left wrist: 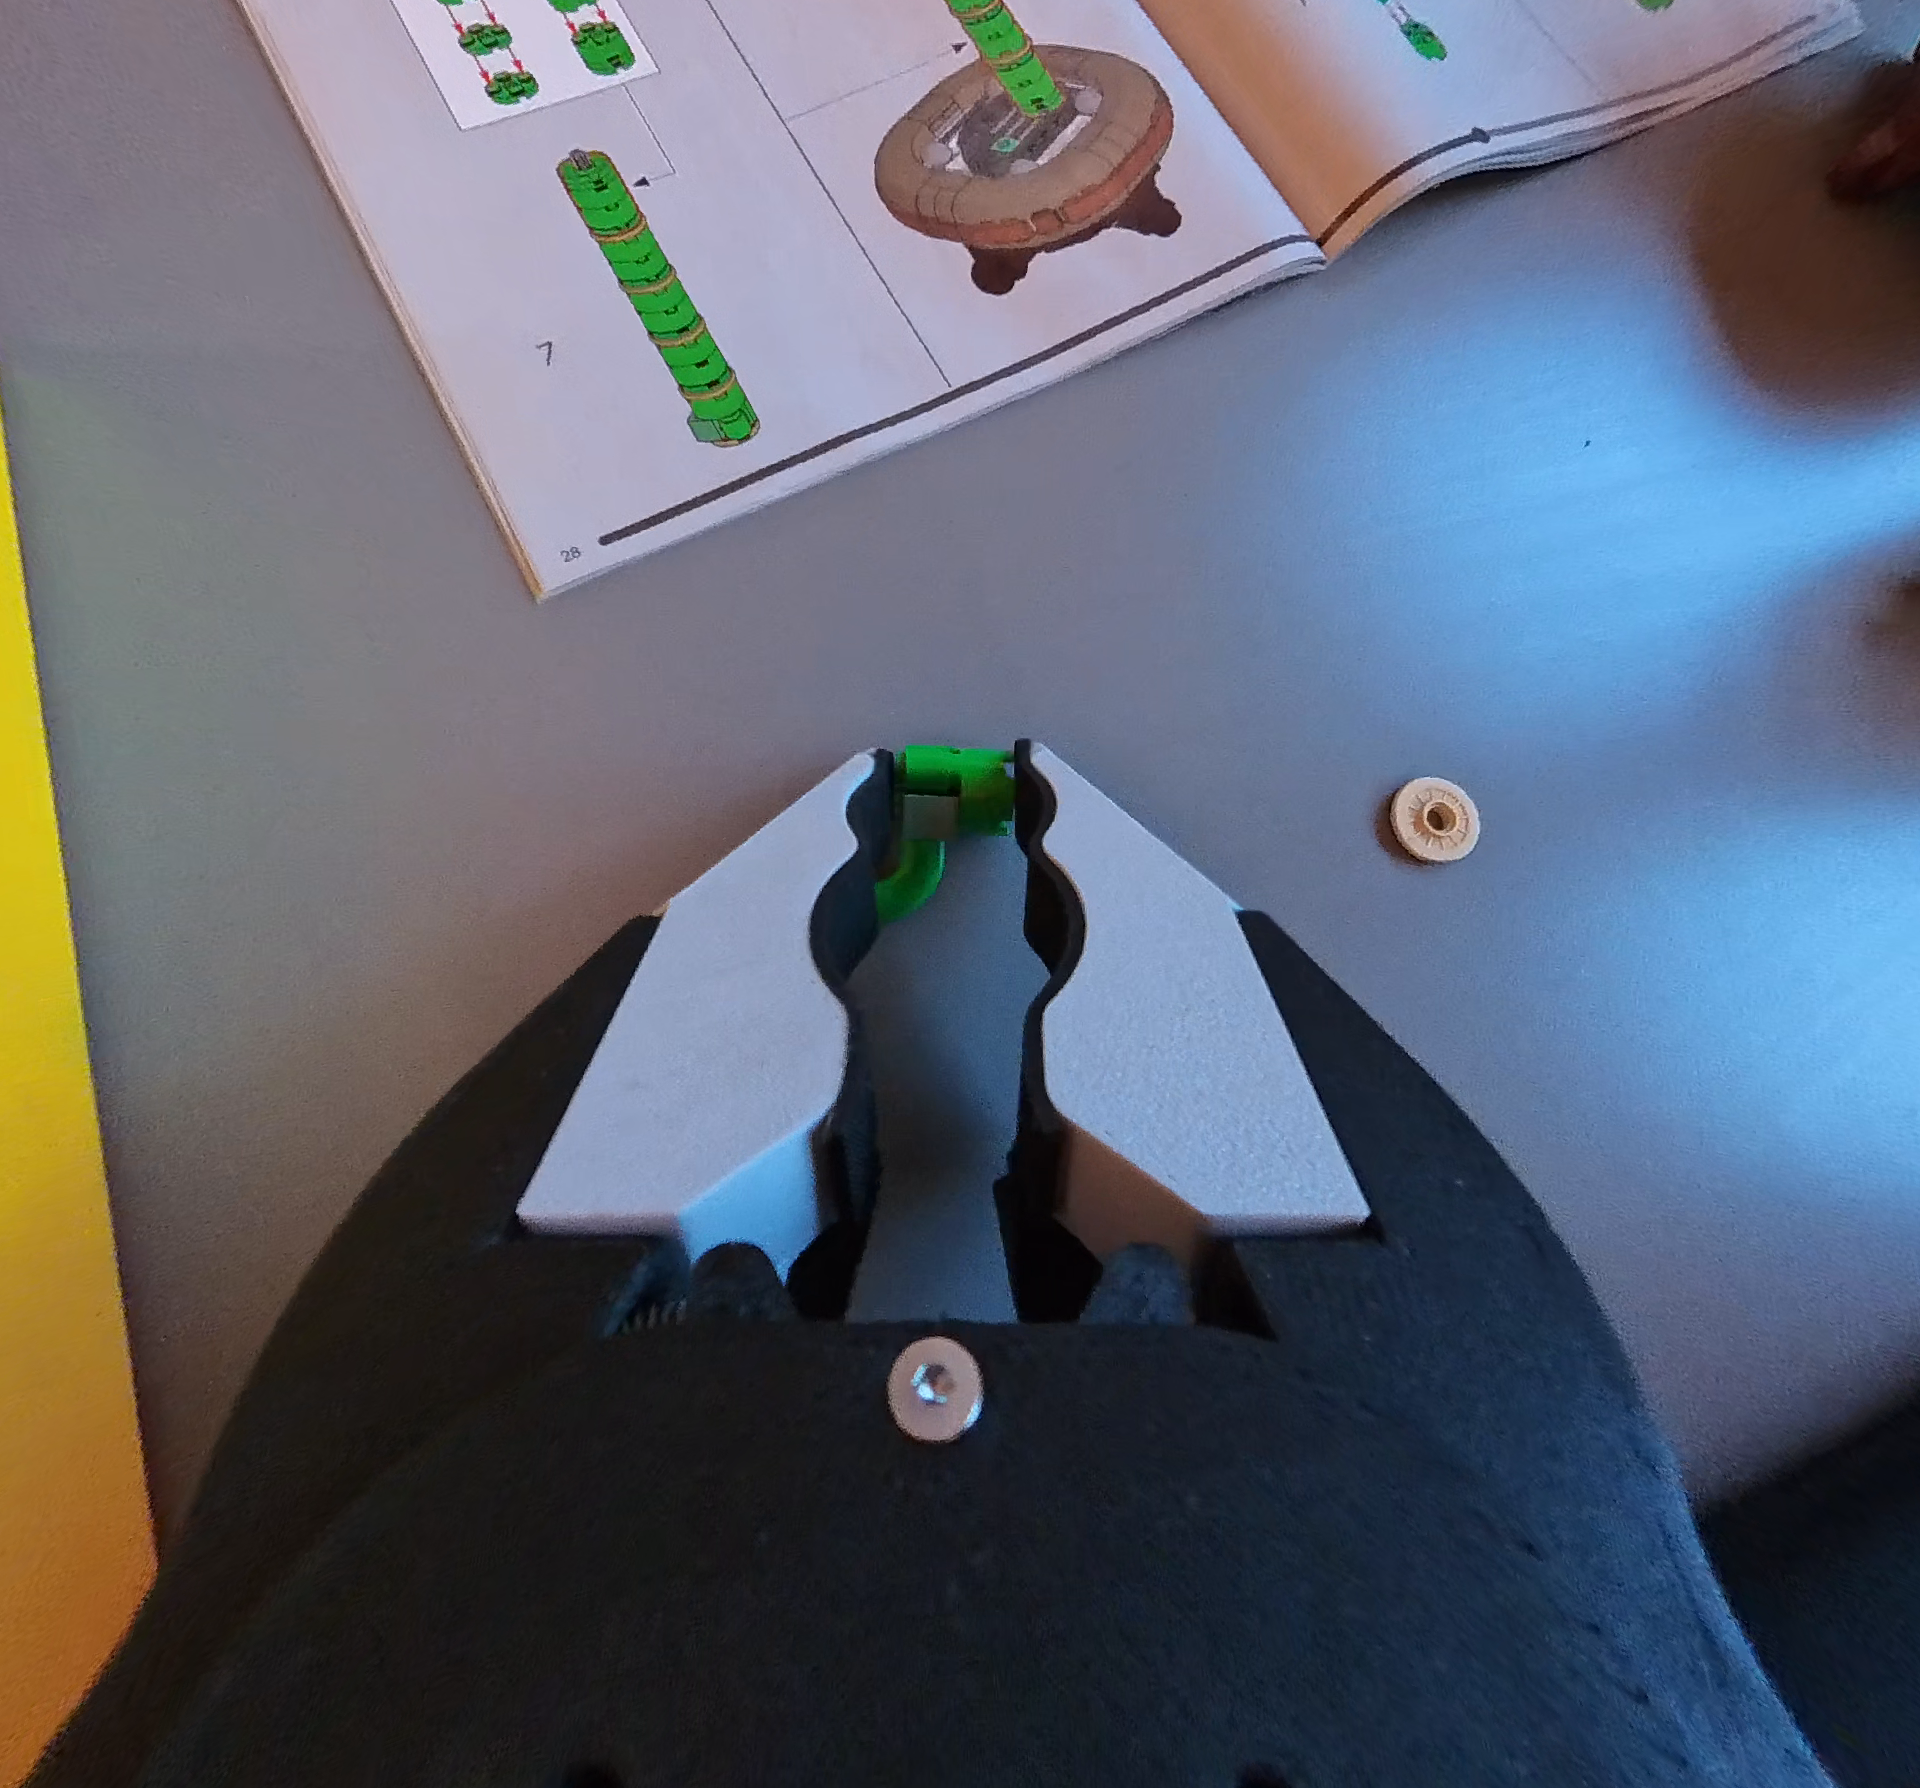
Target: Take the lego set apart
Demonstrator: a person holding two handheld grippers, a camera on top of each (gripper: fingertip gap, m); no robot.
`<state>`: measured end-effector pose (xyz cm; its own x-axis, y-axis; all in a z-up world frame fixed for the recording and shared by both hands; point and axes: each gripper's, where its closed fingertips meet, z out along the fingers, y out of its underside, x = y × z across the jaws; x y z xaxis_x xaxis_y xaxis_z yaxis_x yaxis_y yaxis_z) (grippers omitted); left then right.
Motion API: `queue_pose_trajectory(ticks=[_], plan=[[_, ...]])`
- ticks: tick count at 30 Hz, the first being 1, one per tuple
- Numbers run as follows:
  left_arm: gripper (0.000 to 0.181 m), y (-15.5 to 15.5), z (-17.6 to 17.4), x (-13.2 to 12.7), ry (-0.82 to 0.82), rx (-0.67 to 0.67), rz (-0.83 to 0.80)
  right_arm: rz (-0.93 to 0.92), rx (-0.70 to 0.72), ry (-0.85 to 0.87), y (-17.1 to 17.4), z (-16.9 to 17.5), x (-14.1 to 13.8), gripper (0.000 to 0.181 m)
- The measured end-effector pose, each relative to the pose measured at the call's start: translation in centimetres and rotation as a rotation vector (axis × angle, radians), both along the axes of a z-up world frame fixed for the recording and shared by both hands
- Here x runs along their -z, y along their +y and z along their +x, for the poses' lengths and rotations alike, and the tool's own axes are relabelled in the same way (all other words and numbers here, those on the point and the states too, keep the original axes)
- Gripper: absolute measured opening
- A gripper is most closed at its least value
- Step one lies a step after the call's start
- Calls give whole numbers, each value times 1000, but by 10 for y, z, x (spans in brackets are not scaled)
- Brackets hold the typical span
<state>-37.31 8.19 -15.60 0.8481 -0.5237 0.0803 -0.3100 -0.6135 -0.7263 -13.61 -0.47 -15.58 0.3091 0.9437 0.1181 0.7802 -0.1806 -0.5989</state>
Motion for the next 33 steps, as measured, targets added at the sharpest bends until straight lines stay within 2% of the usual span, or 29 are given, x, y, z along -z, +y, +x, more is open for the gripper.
queue_pose_trajectory(ticks=[10, 22, 33], plan=[[21, -9, 28, -20, -132, 140, 48, 50, -16, -38, 2, -1, 0, 15], [21, -27, 50, -10, -25, 312, 57, 111, -35, -82, 4, -2, -1, 15], [21, -34, 59, -9, 8, 385, 84, 162, -55, -119, 6, -2, -1, 15]])
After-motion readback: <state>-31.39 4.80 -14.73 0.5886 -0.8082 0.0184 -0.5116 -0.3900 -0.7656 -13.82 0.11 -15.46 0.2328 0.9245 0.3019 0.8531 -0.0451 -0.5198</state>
